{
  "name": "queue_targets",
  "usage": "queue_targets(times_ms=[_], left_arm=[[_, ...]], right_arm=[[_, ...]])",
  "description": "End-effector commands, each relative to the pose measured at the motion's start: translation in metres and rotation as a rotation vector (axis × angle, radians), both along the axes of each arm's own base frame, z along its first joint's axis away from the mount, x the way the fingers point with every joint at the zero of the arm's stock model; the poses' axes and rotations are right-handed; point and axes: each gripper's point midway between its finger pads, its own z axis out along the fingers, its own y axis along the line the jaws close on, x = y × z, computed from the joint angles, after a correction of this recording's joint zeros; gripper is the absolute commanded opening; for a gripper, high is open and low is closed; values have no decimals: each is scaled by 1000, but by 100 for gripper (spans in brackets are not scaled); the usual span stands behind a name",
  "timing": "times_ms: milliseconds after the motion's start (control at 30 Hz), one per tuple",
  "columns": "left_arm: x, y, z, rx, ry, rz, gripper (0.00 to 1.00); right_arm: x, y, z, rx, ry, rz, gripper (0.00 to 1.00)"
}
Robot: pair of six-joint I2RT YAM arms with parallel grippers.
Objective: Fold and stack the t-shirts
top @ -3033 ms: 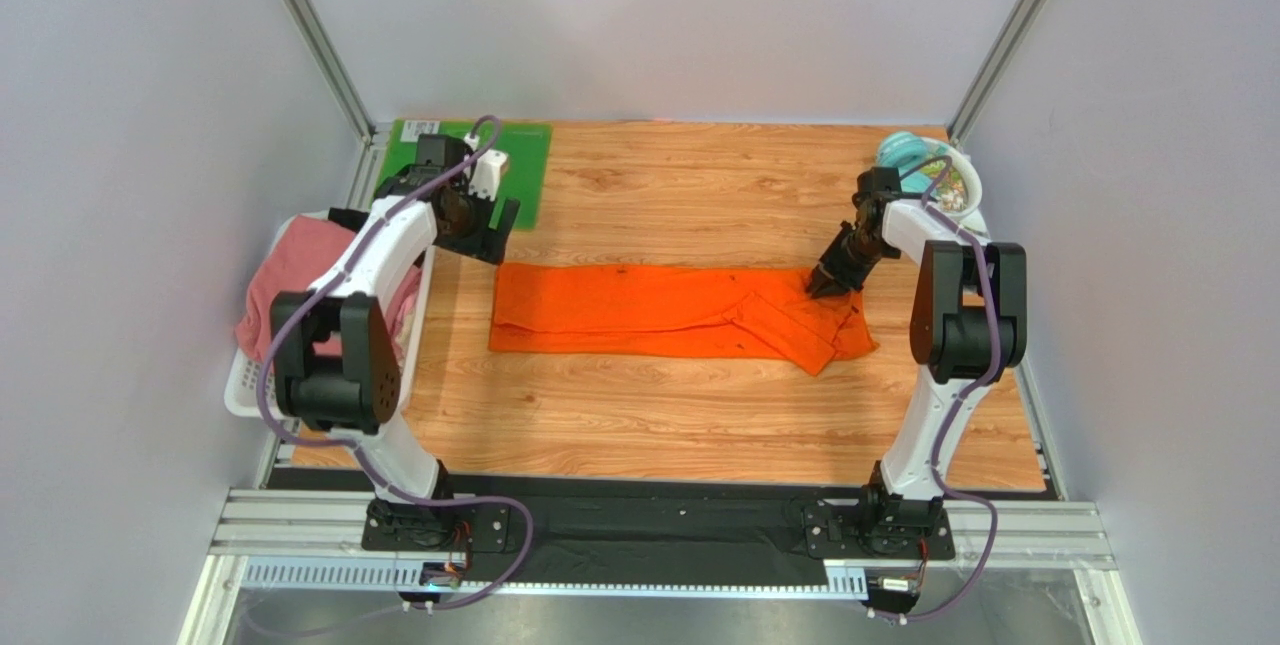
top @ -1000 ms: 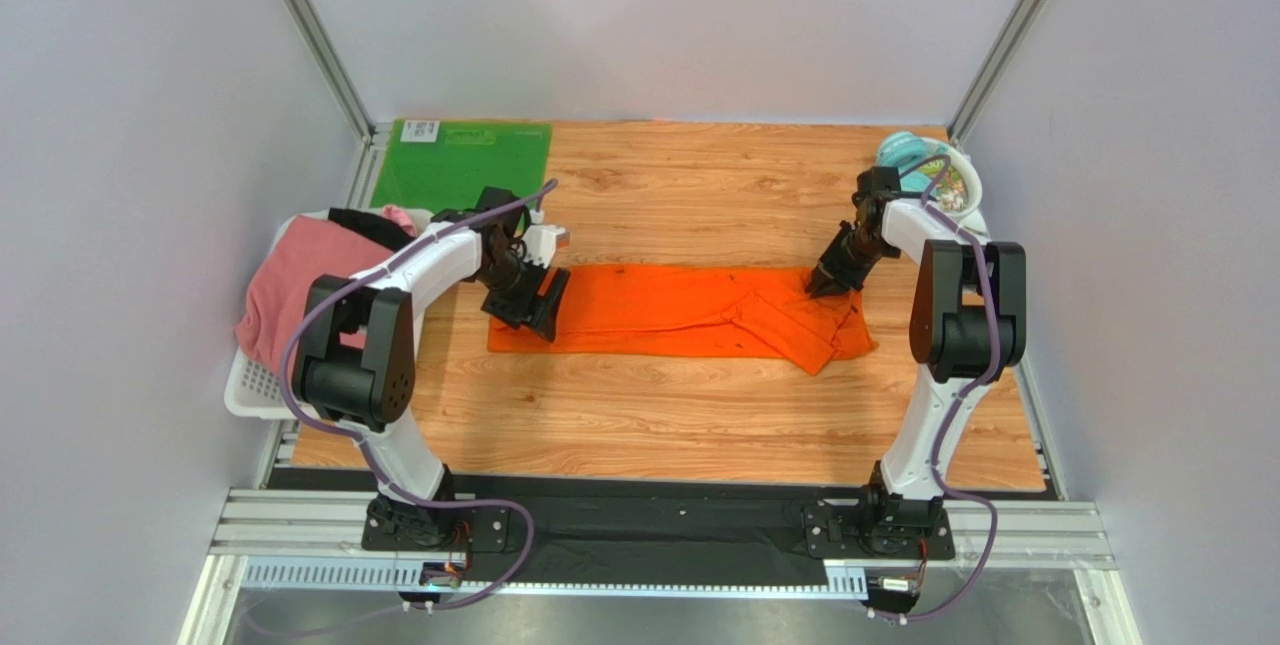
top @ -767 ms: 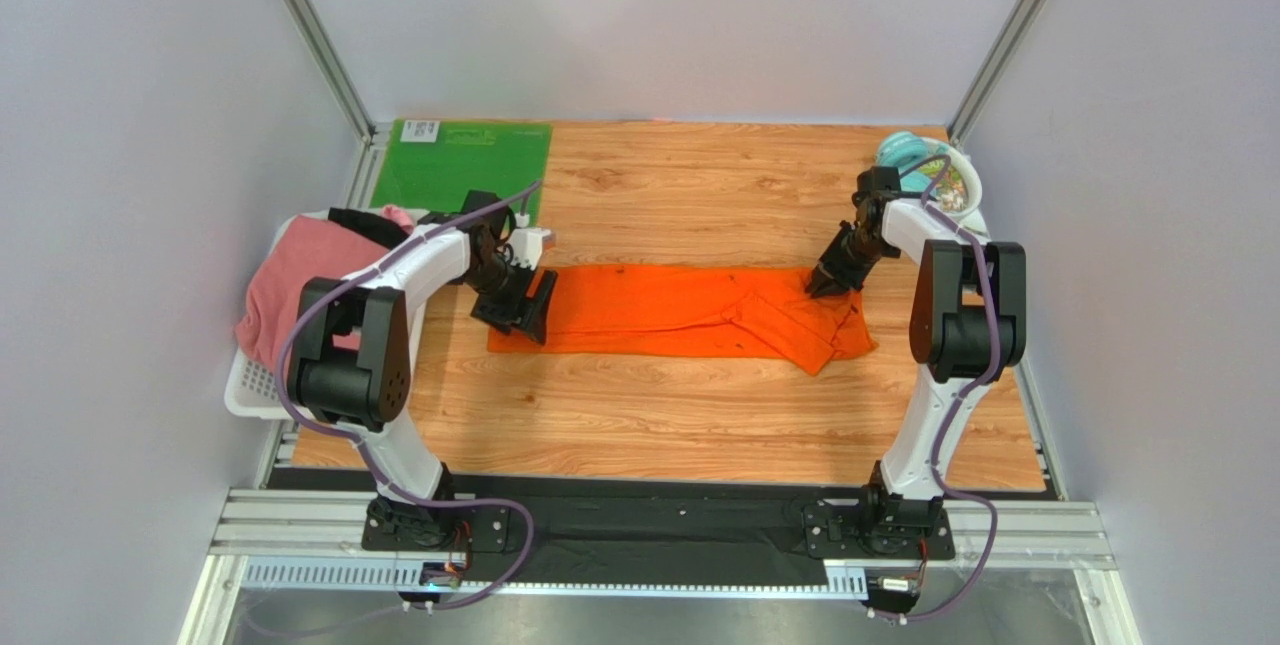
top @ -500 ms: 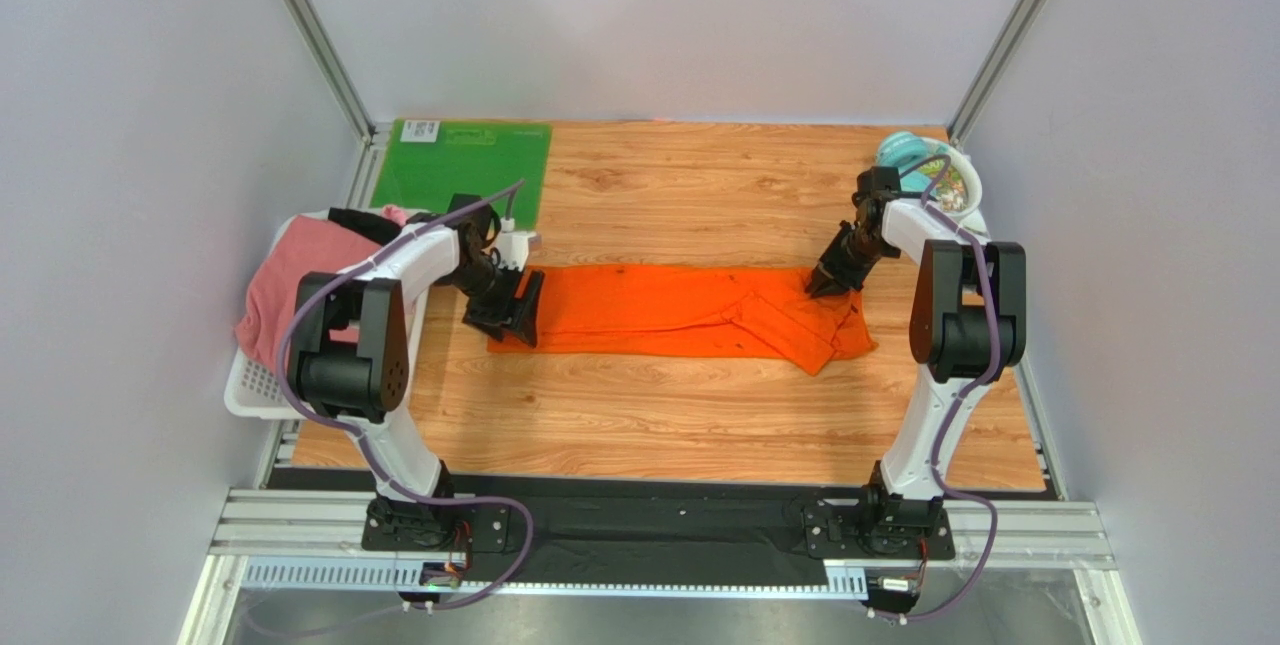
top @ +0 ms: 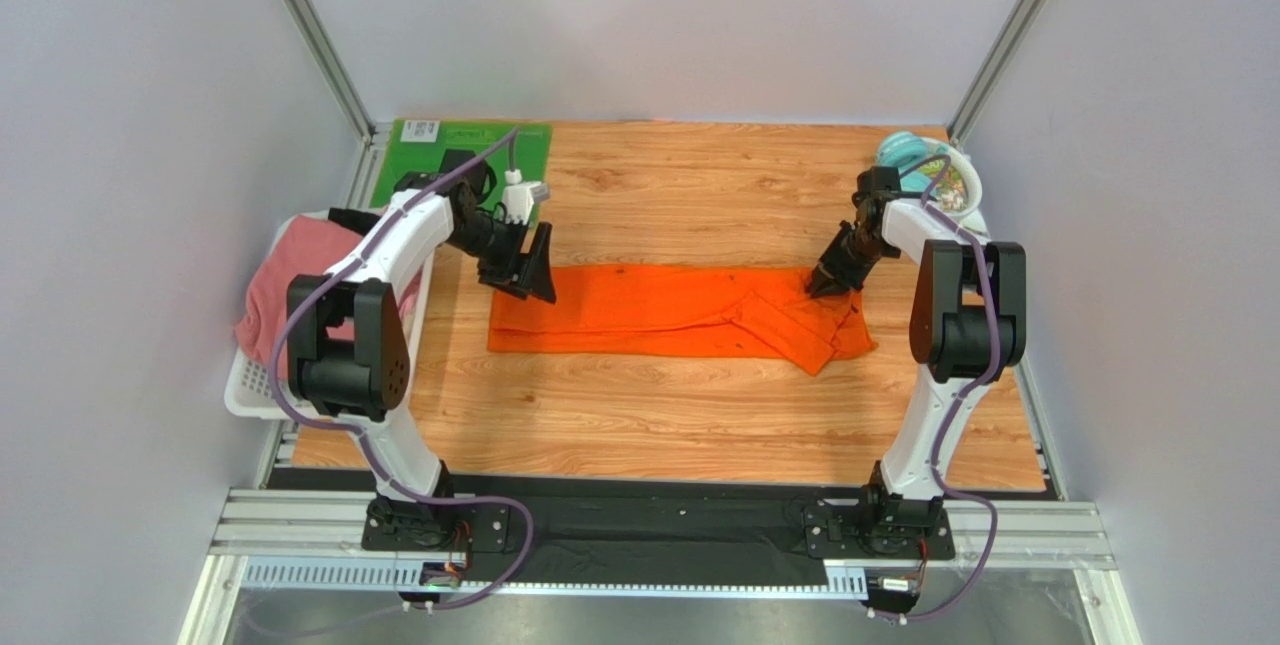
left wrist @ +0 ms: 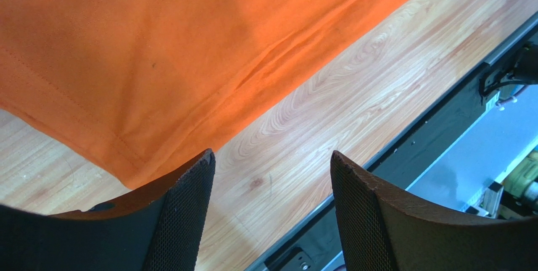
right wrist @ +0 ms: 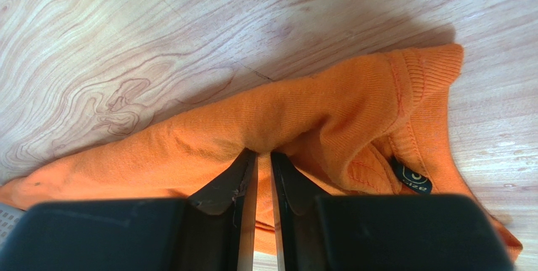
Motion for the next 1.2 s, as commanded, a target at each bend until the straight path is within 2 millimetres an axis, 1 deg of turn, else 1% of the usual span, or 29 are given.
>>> queue_targets(times_ms=[0,100,200,300,400,567,633,667,733,767,800,833,867,900,967,1000,1067,1100,1133,1167], left_arm=[[5,6,-32,39,86,27,73],[-2,13,-56,58,174,38,73],[-13,18,-69,59,242,54,72],[-23,26,-77,48,290,77,72],[-28,33,-80,29,314,99,72],[-32,32,-81,-2,347,103,72],[-28,30,-73,-23,331,98,71],[-28,29,-64,-31,321,95,71],[-22,25,-43,-66,270,79,71],[-24,23,-27,-77,245,69,71],[-18,22,-13,-88,206,62,71],[-18,21,-3,-100,179,52,71],[-19,21,12,-102,138,43,71],[-15,20,21,-104,101,39,71],[-10,24,31,-79,31,47,72],[-6,27,31,-62,10,55,72],[8,34,23,-13,-24,77,73],[14,36,21,2,-25,93,73],[19,39,15,24,-22,99,73],[24,35,3,43,-6,90,73]], right_arm=[[-7,-9,-25,-61,49,12,18],[-7,-9,-24,-61,49,12,18],[-7,-9,-25,-61,52,13,18],[-7,-9,-25,-61,50,12,18],[-6,-9,-25,-61,51,11,18],[-5,-10,-23,-59,48,8,18],[-5,-10,-22,-62,48,9,18],[-5,-10,-21,-61,45,9,18],[-4,-10,-17,-58,35,8,18],[-3,-10,-10,-59,17,8,18],[-2,-10,-6,-59,8,4,18],[-1,-9,-1,-55,-5,4,18],[1,-8,12,-53,-37,4,18],[4,-7,21,-48,-59,5,18],[6,-6,37,-42,-95,8,20],[7,-2,54,-29,-131,15,20],[5,4,68,-14,-157,24,21],[3,9,80,-4,-182,35,21],[-1,11,83,2,-186,40,22],[-4,14,85,7,-190,45,22]])
